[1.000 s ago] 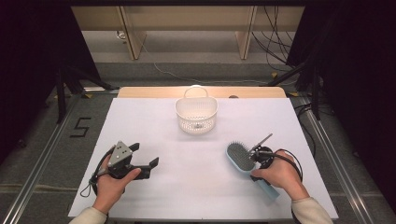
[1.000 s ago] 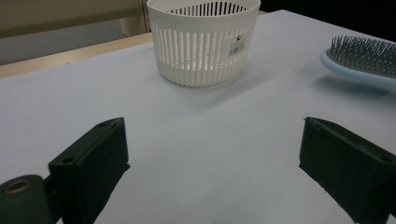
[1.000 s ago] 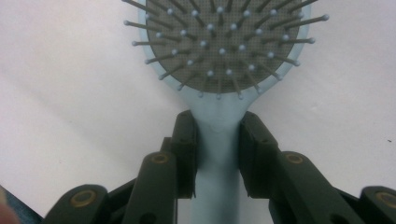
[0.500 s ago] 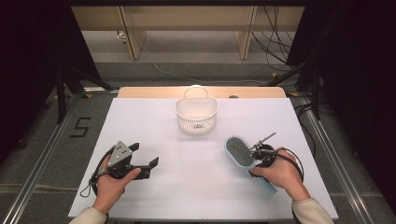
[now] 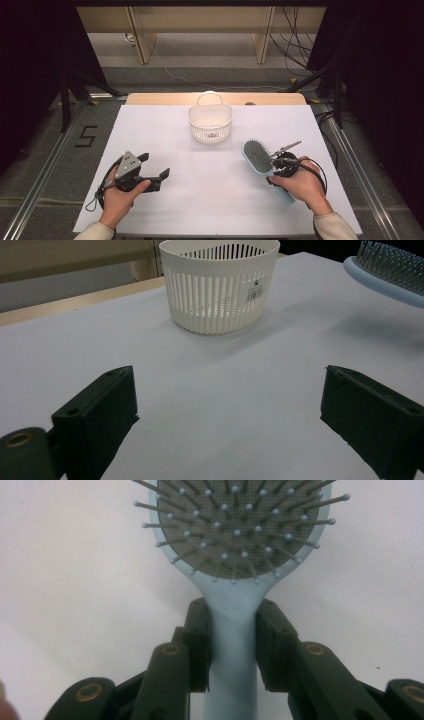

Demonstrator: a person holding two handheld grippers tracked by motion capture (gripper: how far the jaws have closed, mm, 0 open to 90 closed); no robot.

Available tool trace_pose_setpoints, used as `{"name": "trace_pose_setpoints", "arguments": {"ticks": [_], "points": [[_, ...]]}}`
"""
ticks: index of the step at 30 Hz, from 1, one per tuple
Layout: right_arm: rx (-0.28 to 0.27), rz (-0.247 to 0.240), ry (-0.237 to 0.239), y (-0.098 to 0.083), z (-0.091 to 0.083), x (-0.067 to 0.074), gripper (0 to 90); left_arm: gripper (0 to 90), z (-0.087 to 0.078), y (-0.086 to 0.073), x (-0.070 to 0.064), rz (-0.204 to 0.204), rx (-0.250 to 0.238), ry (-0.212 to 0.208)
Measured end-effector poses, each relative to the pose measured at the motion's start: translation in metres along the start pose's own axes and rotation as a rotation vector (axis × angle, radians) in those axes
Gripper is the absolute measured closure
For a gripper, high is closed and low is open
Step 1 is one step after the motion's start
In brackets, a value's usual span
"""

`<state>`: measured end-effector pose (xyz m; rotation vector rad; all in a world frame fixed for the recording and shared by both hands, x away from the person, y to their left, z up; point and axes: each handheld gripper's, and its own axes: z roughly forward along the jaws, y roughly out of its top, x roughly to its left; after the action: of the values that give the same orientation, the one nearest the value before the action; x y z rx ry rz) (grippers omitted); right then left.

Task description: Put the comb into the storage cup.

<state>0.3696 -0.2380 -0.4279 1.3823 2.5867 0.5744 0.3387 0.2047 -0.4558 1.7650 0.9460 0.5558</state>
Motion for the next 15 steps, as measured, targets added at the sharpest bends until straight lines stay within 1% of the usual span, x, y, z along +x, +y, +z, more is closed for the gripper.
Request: {"name": "trace_pose_setpoints", "arguments": {"ticks": [6,15], "points": [[-0.033,0.004,0.001,0.0001,-0.0018,-0.0008,70.5,7.7,0.0000,0.0000,0.0001,-0.002,-0.002,0.000],[-0.091,0.032,-0.012,-0.0007,-0.0046,-0.0048,70.5,7.7,-0.0001,0.0001,0.0002,-0.002,-0.002,0.000]]}}
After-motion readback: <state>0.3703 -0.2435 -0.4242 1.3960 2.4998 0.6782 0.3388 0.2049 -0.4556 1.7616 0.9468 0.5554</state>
